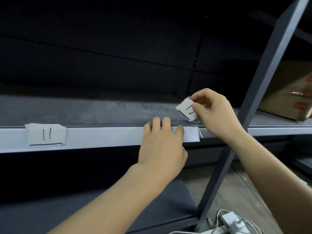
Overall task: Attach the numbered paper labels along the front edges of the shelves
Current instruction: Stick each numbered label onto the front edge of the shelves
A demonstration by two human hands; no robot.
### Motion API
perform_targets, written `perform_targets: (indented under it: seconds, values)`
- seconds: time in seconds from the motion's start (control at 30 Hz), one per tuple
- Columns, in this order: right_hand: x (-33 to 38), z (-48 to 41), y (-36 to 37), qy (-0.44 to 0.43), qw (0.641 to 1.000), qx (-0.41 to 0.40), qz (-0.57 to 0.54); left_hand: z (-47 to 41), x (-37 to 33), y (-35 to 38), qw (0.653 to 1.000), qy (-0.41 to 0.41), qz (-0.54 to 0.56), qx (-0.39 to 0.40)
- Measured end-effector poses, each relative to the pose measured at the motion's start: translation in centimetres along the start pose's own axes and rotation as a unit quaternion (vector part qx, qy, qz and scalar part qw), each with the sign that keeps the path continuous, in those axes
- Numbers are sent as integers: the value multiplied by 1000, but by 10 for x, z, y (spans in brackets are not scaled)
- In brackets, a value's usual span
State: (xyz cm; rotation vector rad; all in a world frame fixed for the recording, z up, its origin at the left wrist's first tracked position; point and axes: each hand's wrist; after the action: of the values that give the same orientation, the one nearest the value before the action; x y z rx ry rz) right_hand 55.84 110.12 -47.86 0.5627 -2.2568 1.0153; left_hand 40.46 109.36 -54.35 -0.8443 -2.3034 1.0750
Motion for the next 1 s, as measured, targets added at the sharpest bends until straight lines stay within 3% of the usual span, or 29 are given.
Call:
perform_targets:
  seconds: [0.23, 0.5, 0.77, 1.0]
  values:
    - [-13, -5, -1, -2, 995, 95, -35, -6, 0, -6, 999, -23, 49, -5]
    - [-15, 0, -4, -21, 993, 100, -67, -17, 8, -18, 983, -61, 160, 65]
    - [-11, -2, -22, -43, 992, 94, -71, -14, 11, -20, 980, -49, 179, 72]
    - [-17, 4, -11, -68, 986, 136, 64, -12, 12, -21, 978, -40, 190, 71]
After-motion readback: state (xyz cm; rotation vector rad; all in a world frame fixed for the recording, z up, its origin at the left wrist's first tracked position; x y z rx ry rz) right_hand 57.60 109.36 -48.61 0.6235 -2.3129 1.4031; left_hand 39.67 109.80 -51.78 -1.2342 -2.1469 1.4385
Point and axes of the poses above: each hand's wrist, its own z-axis away from the middle knuckle, its own y-axis out of the palm, x = y × z, and after that the axes turned 13 degrees about y, right-handed
